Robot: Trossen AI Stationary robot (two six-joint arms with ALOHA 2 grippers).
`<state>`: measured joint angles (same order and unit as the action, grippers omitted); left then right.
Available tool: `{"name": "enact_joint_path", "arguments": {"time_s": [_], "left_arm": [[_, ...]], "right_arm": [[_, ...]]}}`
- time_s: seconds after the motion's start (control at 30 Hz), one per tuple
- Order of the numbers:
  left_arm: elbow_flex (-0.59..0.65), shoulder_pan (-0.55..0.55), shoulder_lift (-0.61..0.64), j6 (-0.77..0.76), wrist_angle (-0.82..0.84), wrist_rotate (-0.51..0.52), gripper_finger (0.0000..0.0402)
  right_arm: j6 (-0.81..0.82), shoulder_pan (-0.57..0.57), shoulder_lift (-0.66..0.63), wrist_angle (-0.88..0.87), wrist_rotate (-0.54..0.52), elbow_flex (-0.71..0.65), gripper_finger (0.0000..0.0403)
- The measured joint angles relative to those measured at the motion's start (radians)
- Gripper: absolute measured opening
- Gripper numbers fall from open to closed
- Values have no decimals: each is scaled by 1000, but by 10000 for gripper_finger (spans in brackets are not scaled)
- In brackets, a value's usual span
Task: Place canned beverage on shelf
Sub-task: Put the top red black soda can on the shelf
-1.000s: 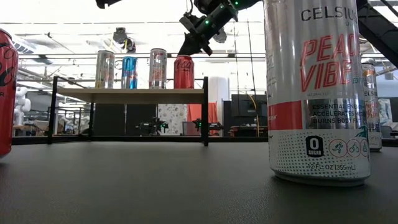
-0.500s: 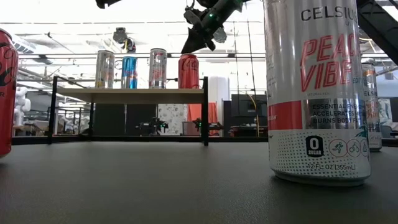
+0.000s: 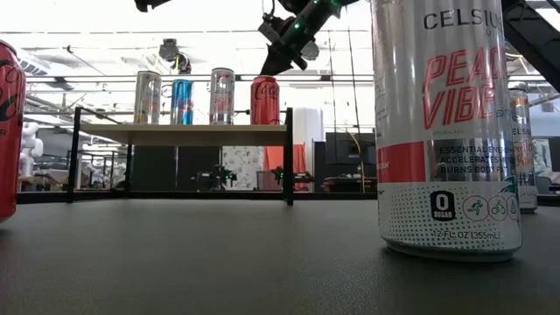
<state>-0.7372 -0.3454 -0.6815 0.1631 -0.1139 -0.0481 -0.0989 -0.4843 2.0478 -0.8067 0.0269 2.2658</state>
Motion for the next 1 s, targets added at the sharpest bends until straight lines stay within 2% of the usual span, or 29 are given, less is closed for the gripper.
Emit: {"name": "enact_joint_path", "arguments": {"time_s": [0.37,0.47,0.57,1.0], "left_arm": [[0,0,0,0,0,0,367],[0,0,0,0,0,0,367],[0,0,0,0,0,0,367],[0,0,0,0,2,0,367]], "right_arm": [[12,22,-111,-213,5,1,0],[28,30,-111,-268,52,2,0],[32,39,-92,-266,82,2,0],[27,46,-26,-266,79,1,0]]}}
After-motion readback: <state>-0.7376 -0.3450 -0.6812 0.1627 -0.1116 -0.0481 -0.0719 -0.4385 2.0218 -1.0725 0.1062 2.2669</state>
